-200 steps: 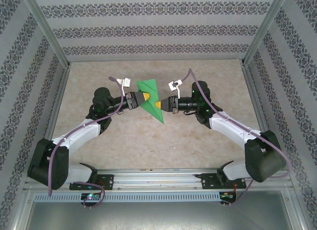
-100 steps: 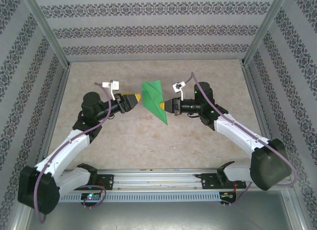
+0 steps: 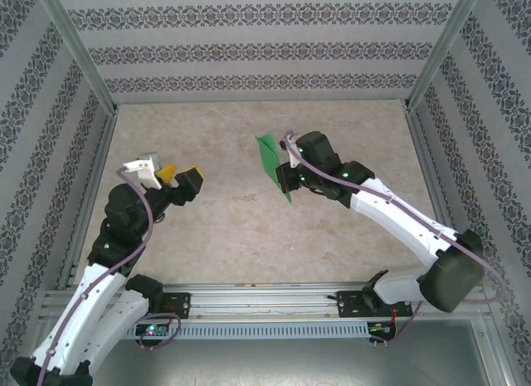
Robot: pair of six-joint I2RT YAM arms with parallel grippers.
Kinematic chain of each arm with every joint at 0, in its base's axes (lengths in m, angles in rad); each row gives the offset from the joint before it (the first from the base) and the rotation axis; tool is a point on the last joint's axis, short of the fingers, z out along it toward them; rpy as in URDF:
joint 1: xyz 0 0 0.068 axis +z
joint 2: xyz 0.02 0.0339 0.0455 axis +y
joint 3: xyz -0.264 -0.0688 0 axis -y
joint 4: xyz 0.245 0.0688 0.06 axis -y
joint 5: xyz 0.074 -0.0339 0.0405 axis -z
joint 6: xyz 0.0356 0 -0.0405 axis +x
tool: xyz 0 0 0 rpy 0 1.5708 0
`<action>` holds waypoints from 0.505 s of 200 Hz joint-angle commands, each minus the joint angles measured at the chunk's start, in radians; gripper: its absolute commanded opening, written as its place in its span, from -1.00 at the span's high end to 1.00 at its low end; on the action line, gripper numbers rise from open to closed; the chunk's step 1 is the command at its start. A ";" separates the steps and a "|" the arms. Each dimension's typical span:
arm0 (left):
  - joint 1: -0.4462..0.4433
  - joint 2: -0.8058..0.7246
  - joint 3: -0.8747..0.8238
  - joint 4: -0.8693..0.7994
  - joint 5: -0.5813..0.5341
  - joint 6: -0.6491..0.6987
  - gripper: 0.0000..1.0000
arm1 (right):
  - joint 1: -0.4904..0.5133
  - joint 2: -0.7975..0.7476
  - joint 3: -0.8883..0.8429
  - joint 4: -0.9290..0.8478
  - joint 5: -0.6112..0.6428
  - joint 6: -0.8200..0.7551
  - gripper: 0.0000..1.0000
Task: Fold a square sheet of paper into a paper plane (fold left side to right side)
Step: Turn over the paper at the center of the table.
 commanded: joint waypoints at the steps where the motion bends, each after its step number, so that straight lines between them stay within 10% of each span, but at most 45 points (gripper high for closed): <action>1: 0.014 -0.067 0.017 -0.159 -0.196 0.082 -0.83 | 0.041 0.101 0.097 -0.217 0.351 -0.063 1.00; 101: 0.014 -0.136 0.066 -0.300 -0.217 0.152 -0.89 | 0.077 0.654 0.519 -0.425 0.800 -0.097 1.00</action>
